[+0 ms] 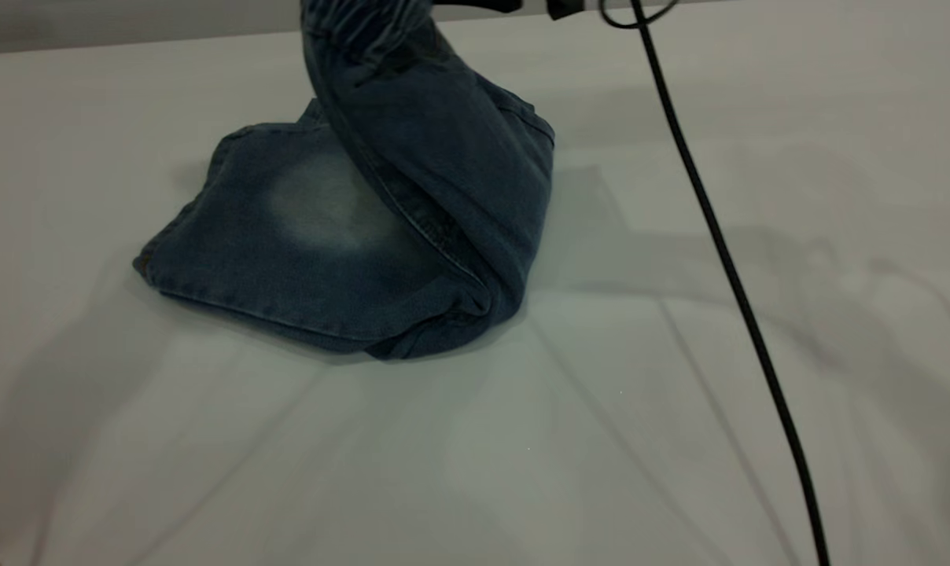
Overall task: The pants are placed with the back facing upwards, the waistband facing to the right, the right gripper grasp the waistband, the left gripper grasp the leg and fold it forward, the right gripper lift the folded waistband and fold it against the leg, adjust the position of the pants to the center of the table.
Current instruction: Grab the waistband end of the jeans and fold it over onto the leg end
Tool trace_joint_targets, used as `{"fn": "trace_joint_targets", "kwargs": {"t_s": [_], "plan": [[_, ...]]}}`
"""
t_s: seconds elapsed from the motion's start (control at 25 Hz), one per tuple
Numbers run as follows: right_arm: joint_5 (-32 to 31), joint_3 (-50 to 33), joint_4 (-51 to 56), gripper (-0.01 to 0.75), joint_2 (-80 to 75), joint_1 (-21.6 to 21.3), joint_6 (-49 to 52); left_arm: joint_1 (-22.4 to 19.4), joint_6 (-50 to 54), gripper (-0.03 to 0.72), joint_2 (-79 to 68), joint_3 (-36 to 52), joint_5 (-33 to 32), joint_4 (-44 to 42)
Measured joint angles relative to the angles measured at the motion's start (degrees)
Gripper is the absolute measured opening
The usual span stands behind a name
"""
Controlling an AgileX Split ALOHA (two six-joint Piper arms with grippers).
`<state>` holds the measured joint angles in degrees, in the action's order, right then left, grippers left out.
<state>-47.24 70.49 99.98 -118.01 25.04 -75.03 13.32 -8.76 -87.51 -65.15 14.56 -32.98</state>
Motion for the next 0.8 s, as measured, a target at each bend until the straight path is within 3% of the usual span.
{"fn": "trace_joint_targets", "kwargs": {"t_s": [0.32,0.8], "plan": [[13.1,4.6,0.2,0.09,-3.0,4.8,-0.8,0.0,4.8,0.405,5.7,0.0,-0.9,0.1],[9.7,11.8,0.0,0.09,-12.0,8.2,-0.5,0.0,5.2,0.405,7.2,0.0,-0.9,0.0]]}}
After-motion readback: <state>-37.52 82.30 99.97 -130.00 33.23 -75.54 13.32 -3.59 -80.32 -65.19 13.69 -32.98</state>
